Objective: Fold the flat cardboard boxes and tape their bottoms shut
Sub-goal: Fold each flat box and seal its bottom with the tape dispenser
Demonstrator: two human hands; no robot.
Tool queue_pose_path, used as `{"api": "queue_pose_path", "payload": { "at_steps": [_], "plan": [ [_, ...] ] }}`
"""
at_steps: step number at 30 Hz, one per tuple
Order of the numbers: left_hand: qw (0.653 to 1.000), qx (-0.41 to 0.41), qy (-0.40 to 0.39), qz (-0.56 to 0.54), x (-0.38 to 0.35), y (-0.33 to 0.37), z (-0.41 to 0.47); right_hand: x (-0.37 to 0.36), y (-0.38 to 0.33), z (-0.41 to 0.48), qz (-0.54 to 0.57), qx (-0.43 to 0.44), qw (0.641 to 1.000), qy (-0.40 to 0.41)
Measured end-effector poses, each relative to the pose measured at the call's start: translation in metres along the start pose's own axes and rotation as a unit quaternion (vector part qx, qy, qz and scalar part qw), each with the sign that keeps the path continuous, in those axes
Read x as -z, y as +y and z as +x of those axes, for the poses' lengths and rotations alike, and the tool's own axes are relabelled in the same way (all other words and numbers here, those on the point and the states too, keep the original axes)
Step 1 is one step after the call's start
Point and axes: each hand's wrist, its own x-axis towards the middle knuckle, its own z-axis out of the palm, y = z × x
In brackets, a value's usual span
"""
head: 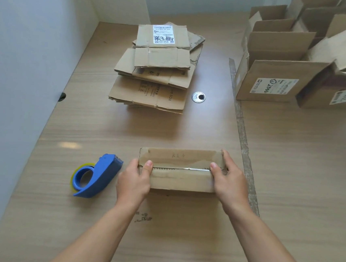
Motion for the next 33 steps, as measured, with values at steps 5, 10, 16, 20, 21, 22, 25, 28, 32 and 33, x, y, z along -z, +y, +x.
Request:
{"api": "queue_pose_path", "payload": {
  "at_steps": [5, 10, 16, 20, 21, 22, 25, 28, 32, 33],
  "plan": [
    [0.998, -0.011, -0.045, -0.048, 0.012, -0.013, 0.011, 0.003, 0.000, 0.003, 0.017, -0.005, 1.000, -0.015],
    [0.988, 0.036, -0.098, -0.110, 0.018, -0.016, 0.017, 0.008, 0.000, 0.006, 0.096, -0.053, 0.993, -0.033],
    [0.943, 0.105, -0.156, -0.276, 0.028, -0.015, 0.010, 0.026, -0.009, 0.006, 0.243, -0.129, 0.960, -0.053],
    [0.900, 0.086, -0.158, -0.397, 0.035, 0.003, -0.001, 0.037, -0.010, 0.003, 0.337, -0.134, 0.932, -0.012],
    [0.895, 0.076, -0.146, -0.414, 0.036, 0.006, -0.002, 0.039, -0.009, 0.004, 0.361, -0.145, 0.921, -0.006],
    [0.891, 0.067, -0.139, -0.428, 0.037, 0.010, -0.003, 0.041, -0.008, 0.005, 0.380, -0.156, 0.912, -0.003],
    [0.892, 0.027, -0.147, -0.427, 0.038, 0.018, -0.005, 0.045, -0.006, 0.006, 0.365, -0.183, 0.912, -0.028],
    [0.905, -0.016, -0.156, -0.395, 0.042, 0.023, -0.005, 0.053, -0.004, 0.005, 0.353, -0.171, 0.914, -0.100],
    [0.919, -0.035, -0.180, -0.349, 0.048, 0.019, 0.001, 0.066, 0.003, 0.002, 0.348, -0.116, 0.917, -0.157],
    [0.925, -0.041, -0.184, -0.331, 0.047, 0.017, 0.001, 0.066, 0.004, 0.002, 0.348, -0.105, 0.919, -0.150]
  ]
}}
